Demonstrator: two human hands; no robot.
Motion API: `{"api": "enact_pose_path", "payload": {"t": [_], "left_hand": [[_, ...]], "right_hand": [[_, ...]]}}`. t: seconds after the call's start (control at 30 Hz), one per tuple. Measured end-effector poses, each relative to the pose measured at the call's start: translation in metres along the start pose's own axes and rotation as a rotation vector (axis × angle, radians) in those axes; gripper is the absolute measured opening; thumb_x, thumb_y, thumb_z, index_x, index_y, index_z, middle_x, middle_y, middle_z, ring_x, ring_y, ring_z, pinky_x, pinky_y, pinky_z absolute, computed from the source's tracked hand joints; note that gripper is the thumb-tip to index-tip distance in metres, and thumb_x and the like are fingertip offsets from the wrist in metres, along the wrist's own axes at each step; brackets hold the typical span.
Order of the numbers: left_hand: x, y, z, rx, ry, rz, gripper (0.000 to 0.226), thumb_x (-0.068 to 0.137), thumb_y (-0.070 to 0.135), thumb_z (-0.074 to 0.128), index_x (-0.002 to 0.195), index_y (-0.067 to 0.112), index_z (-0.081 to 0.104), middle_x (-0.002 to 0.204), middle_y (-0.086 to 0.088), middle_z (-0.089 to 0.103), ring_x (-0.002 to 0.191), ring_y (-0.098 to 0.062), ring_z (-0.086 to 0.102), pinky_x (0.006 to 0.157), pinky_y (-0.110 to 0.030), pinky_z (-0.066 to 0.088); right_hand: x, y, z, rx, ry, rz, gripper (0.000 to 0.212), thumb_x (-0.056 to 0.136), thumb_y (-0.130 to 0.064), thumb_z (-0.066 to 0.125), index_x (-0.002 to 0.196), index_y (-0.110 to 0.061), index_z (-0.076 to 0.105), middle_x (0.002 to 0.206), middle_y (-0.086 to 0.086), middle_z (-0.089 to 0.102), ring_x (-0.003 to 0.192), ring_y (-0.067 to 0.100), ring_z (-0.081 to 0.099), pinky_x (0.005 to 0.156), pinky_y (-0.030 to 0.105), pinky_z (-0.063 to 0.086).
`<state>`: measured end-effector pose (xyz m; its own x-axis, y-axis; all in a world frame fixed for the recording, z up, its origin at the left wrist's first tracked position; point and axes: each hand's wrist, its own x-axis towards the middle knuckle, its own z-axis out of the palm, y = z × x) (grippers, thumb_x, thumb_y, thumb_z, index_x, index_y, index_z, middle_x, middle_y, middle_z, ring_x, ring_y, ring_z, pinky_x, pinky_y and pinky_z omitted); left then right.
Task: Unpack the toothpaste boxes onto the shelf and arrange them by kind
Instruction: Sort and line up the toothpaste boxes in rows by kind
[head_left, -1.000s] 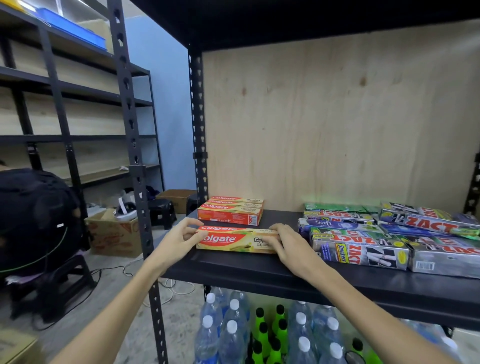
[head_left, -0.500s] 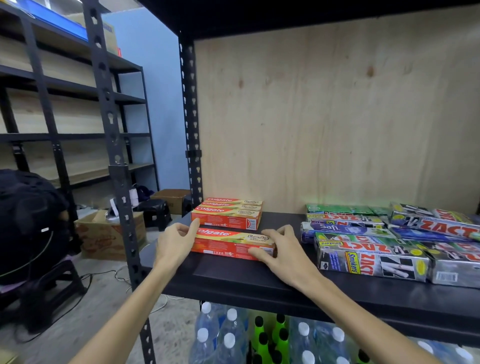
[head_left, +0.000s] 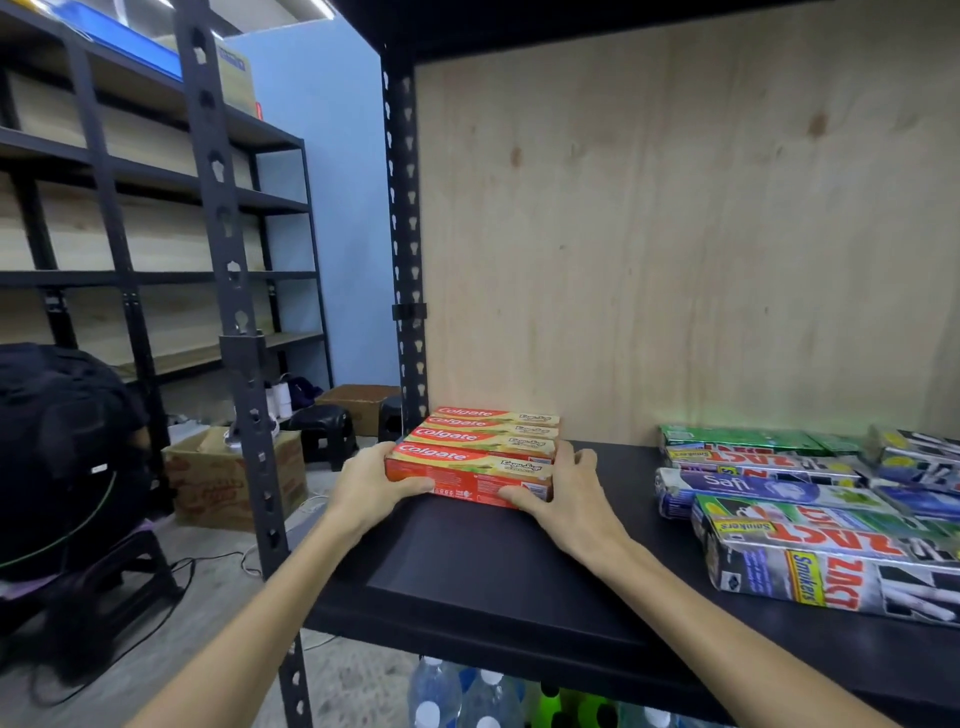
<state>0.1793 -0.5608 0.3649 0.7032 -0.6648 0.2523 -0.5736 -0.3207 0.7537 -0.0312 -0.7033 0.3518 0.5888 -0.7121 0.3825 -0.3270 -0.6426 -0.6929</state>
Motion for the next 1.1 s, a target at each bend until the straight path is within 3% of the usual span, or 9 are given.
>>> {"api": "enact_pose_path", "payload": {"t": [0.2,0.33,0.47,0.67,0.8,0.93,1.1], "left_hand": [[0.016,-0.006,0.005,-0.057,-0.024,0.023,0.056,0.074,0.036,0.087,0.123,0.024,0.065,0.107,0.008,0.073,0.099,-0.006,0.066,0.084,-0.027,0.052],[0.022,-0.005,0.004,-0.042,-0.009,0.042,0.059,0.069,0.038,0.090,0.122,0.023,0.068,0.102,0.008,0.075,0.096,-0.005,0.068,0.076,-0.020,0.050],[0.020,-0.008,0.003,-0.062,-0.003,0.062,0.059,0.068,0.038,0.090,0.121,0.023,0.070,0.099,0.009,0.076,0.095,-0.005,0.069,0.082,-0.023,0.052],[0.018,-0.010,0.008,-0.055,0.009,0.072,0.065,0.074,0.039,0.087,0.131,0.021,0.062,0.110,0.007,0.071,0.097,-0.003,0.063,0.073,-0.017,0.047],[0.018,-0.011,0.010,-0.037,-0.008,0.060,0.075,0.077,0.039,0.084,0.141,0.018,0.052,0.123,0.002,0.067,0.109,-0.013,0.063,0.092,-0.032,0.053],[0.017,-0.012,0.009,0.009,0.001,0.024,0.098,0.077,0.048,0.082,0.155,0.019,0.031,0.140,-0.005,0.056,0.131,-0.023,0.049,0.107,-0.050,0.045],[0.011,-0.006,0.011,0.076,0.006,0.075,0.087,0.084,0.047,0.076,0.154,0.020,0.031,0.143,-0.007,0.050,0.140,-0.026,0.034,0.113,-0.053,0.035]], "right_hand": [[0.023,0.019,0.011,-0.011,-0.034,-0.002,0.083,0.078,-0.067,0.069,0.143,-0.025,0.040,0.126,0.002,0.053,0.118,0.017,0.051,0.098,0.033,0.046],[0.029,0.022,0.012,-0.009,-0.034,-0.007,0.087,0.077,-0.069,0.068,0.146,-0.025,0.038,0.128,0.000,0.054,0.120,0.016,0.051,0.099,0.032,0.045],[0.031,0.025,0.015,0.009,-0.028,0.002,0.087,0.076,-0.068,0.070,0.145,-0.025,0.039,0.129,-0.001,0.054,0.120,0.016,0.052,0.102,0.034,0.046],[0.028,0.025,0.016,0.034,-0.011,-0.011,0.083,0.076,-0.065,0.072,0.142,-0.025,0.041,0.130,-0.002,0.052,0.123,0.016,0.052,0.103,0.034,0.046],[0.027,0.023,0.016,0.033,-0.012,0.006,0.085,0.076,-0.068,0.070,0.144,-0.026,0.040,0.132,-0.002,0.051,0.124,0.016,0.051,0.102,0.035,0.046],[0.025,0.021,0.014,0.037,-0.017,0.013,0.085,0.077,-0.066,0.070,0.145,-0.026,0.039,0.132,-0.001,0.051,0.124,0.015,0.049,0.099,0.031,0.042],[0.018,0.016,0.010,0.046,-0.023,0.027,0.084,0.077,-0.064,0.072,0.145,-0.027,0.039,0.129,0.001,0.048,0.123,0.016,0.049,0.099,0.032,0.043]]}}
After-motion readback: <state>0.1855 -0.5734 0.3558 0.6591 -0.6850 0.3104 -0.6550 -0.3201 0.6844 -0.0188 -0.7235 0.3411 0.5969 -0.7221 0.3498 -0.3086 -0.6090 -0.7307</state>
